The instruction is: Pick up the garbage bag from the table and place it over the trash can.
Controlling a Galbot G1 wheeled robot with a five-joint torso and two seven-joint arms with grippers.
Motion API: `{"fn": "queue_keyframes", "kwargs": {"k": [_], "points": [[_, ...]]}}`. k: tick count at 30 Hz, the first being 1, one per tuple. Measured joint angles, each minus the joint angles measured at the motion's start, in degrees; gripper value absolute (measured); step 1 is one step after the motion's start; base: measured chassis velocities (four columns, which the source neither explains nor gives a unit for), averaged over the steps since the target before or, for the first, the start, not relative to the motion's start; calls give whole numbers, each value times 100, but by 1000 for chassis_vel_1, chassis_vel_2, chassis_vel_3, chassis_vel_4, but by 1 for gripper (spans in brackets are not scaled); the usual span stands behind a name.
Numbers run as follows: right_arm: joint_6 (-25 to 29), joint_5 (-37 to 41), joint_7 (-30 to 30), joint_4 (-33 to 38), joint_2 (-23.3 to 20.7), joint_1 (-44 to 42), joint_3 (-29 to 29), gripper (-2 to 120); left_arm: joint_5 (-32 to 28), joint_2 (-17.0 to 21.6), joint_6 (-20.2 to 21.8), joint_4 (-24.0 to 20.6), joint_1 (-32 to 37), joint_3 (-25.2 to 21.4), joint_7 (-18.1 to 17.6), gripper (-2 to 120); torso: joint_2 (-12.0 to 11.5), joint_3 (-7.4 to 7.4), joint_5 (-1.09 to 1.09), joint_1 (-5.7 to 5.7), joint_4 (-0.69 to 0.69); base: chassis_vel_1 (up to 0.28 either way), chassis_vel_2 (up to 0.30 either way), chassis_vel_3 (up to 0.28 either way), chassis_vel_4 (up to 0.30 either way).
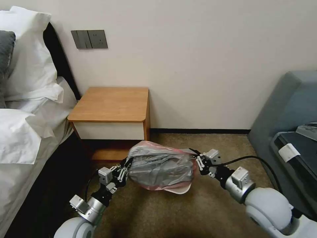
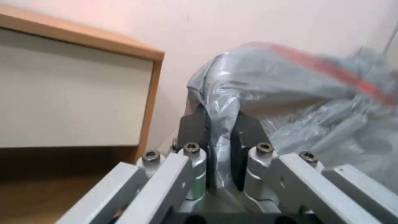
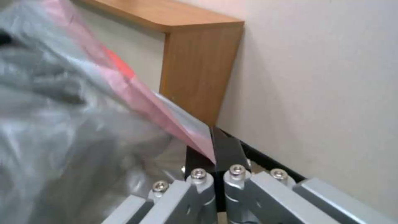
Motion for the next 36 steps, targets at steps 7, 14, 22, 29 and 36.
{"fn": "queue_keyframes", "kwargs": {"k": [7, 14, 22, 29, 36], "points": [[-12, -38, -289, -100, -53, -34, 54, 1, -494, 0, 172, -124, 48, 14, -166, 6, 0, 0, 0, 0, 0, 0, 0, 0, 0], [-43, -521, -534, -230, -52, -64, 131, 28, -791, 5, 366, -197, 90, 109, -366, 6, 0, 0, 1, 0, 0, 0, 0, 0, 0], [8, -1418, -761, -245, -25, -219, 451, 56, -759, -6, 501, -175, 50, 164, -720, 6, 0, 0, 0, 0, 0, 0, 0, 0, 0], [231, -1819, -1288, -21, -4, -484, 825, 85, -630, -48, 892, -224, -8, 68, -1566, 6, 0, 0, 1, 0, 0, 0, 0, 0, 0], [497, -1580, -1158, 481, 398, -998, 1390, 100, -615, -77, 1095, -260, -4, -19, -1922, 6, 0, 0, 0, 0, -1, 0, 0, 0, 0]]}}
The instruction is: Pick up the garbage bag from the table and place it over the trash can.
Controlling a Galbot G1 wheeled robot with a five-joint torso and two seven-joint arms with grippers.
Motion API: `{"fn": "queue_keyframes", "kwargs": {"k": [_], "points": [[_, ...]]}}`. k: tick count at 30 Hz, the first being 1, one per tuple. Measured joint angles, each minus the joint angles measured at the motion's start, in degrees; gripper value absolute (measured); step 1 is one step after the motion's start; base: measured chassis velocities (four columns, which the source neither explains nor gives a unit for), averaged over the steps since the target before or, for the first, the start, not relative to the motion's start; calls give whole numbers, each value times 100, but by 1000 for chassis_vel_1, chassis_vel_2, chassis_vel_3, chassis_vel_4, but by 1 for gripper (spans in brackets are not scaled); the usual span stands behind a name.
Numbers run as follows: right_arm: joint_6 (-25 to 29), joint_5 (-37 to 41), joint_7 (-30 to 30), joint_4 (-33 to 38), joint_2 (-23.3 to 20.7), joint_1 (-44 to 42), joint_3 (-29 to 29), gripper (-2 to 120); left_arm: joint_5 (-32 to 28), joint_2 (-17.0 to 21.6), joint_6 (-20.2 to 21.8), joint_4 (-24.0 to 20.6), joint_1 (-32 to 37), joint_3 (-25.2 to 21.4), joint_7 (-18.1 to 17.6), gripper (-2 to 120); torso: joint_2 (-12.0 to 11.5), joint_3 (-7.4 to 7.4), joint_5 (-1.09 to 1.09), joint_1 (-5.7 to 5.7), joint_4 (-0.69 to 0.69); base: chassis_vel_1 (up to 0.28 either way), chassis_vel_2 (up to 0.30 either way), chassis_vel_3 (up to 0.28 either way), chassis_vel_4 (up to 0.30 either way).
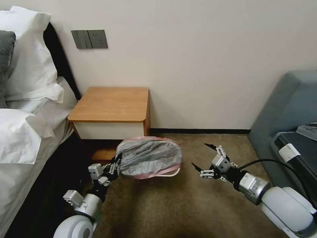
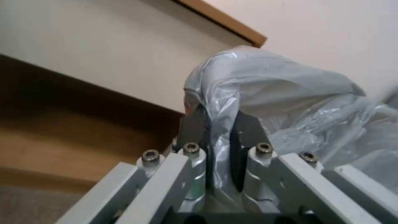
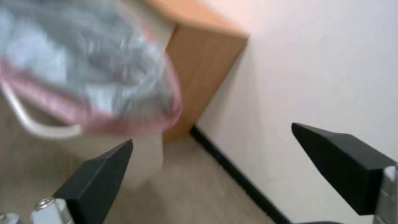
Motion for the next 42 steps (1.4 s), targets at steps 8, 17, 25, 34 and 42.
{"fn": "queue_keyframes", "kwargs": {"k": [8, 17, 25, 34, 42], "points": [[1470, -1242, 246, 200, 590, -215, -226, 100, 72, 0, 285, -119, 5, 55, -272, 6, 0, 0, -1, 0, 1, 0, 0, 0, 0], [460, 1486, 1317, 446, 909, 129, -2003, 100, 167, -59, 185, -196, -19, 68, -214, 6, 0, 0, -2, 0, 1, 0, 0, 0, 0], [-397, 4295, 3318, 879, 1692, 189, -2924, 95, 316, -152, -173, -39, -44, 48, 11, 6, 0, 0, -1, 0, 1, 0, 0, 0, 0], [-738, 4277, 3792, 690, 2650, 139, -3090, 100, 431, -254, -457, 95, -94, 44, 283, 6, 0, 0, 0, 0, 0, 0, 0, 0, 0], [-840, 4193, 4008, 554, 2955, 145, -3181, 100, 486, -243, -636, 121, -110, -15, 485, 6, 0, 0, 0, 0, 1, 0, 0, 0, 0]]}}
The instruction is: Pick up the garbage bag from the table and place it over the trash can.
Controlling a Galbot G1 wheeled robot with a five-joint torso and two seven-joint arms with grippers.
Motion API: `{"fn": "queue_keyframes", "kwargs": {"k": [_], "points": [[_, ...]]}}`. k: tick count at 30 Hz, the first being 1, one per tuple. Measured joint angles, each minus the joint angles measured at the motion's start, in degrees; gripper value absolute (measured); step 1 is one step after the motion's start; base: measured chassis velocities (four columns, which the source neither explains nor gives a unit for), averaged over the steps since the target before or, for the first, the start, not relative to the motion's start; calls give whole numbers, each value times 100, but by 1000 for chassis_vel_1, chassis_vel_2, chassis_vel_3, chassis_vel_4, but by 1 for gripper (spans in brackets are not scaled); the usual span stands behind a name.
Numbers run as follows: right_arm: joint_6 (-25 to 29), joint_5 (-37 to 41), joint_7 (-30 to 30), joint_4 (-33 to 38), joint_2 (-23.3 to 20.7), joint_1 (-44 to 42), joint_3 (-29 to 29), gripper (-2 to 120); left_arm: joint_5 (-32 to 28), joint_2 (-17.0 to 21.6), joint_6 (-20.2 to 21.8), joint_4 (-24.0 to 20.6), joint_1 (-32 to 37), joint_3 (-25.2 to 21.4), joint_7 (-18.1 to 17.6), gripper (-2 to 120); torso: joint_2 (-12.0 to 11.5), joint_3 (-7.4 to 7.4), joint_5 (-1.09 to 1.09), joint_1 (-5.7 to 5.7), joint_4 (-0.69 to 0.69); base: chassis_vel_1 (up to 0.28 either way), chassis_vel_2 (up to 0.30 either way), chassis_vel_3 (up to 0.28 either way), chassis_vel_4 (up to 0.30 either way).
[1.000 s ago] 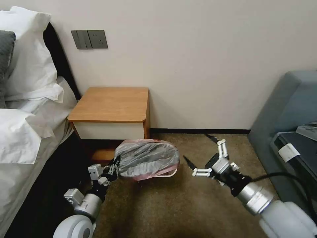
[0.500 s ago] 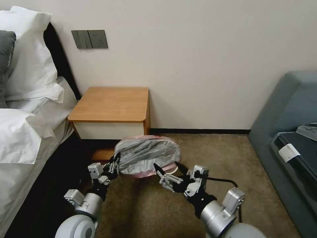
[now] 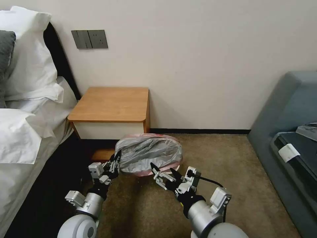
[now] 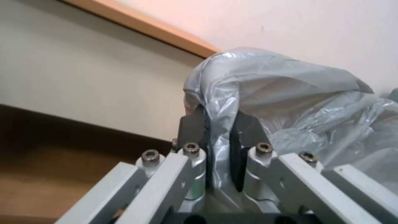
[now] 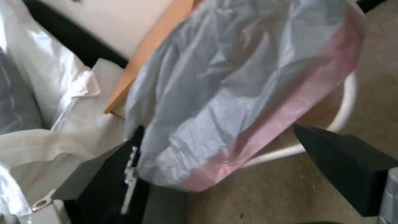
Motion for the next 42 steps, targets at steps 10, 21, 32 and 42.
{"fn": "queue_keyframes", "kwargs": {"k": [10, 21, 32, 42], "points": [[-15, -217, 15, -161, 345, 22, -29, 100, 135, 54, -398, 73, 36, -32, 398, 6, 0, 0, -1, 0, 0, 0, 0, 0, 0], [57, -665, -238, -374, 339, 9, -14, 86, 126, 72, -488, 73, 100, -44, 563, 6, 0, 0, 1, 0, 0, 0, 0, 0, 0], [162, -818, -436, -408, 305, 1, 24, 42, 115, 77, -471, 73, 134, -55, 506, 6, 0, 0, 1, 0, 0, 0, 0, 0, 0], [185, -946, -545, -421, 248, 16, 19, 7, 108, 77, -428, 61, 115, -46, 366, 6, 0, 0, 1, 0, 0, 0, 0, 0, 0]]}}
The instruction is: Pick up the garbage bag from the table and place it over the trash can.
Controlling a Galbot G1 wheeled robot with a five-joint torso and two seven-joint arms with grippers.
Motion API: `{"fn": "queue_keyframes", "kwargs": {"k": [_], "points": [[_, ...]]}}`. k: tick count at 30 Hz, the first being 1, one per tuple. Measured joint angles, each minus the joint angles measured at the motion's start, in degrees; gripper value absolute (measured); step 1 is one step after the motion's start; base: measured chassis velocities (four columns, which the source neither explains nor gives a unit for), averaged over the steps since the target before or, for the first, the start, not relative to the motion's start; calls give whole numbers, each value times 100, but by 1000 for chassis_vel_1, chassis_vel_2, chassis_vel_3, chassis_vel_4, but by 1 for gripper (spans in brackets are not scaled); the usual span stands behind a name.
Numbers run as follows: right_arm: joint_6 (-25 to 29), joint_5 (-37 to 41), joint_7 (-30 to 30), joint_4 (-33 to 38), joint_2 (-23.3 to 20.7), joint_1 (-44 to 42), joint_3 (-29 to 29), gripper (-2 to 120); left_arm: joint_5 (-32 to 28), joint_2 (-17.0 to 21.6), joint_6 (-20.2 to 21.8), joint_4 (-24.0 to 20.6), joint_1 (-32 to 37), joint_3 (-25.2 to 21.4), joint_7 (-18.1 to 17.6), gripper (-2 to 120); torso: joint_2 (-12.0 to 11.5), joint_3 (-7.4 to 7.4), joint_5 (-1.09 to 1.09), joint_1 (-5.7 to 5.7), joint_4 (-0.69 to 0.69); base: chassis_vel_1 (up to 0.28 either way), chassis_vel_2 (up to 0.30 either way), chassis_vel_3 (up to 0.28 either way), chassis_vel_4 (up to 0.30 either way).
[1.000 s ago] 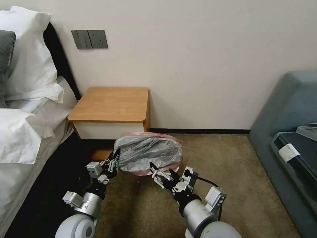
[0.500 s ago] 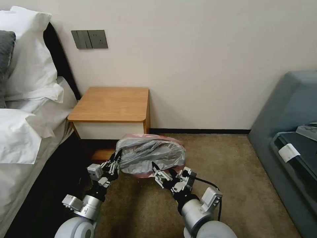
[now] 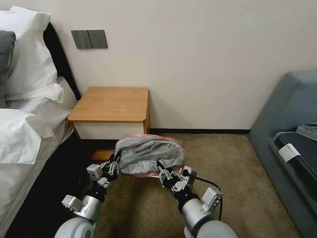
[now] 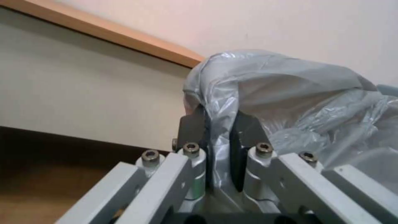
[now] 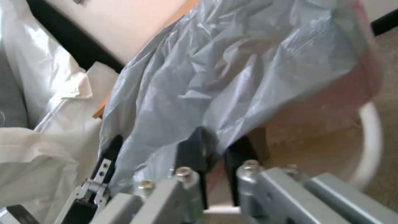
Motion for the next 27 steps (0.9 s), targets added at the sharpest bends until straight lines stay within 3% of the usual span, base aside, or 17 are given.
{"fn": "queue_keyframes", "kwargs": {"k": [2, 14, 27], "points": [[13, -31, -23, -4, -14, -8, 2, 0, -8, -6, 38, 0, -16, 5, -77, 6, 0, 0, 0, 0, 0, 0, 0, 0, 0], [-69, -386, 0, 133, 53, -282, -161, 0, -20, -57, 161, -18, -42, 15, -428, 6, 0, 0, 0, 0, 0, 0, 0, 0, 0], [-301, -877, 148, 198, 103, -594, -70, 0, -109, -134, 206, -92, -20, -28, -476, 6, 0, 0, 0, 0, 0, 0, 0, 0, 0]]}}
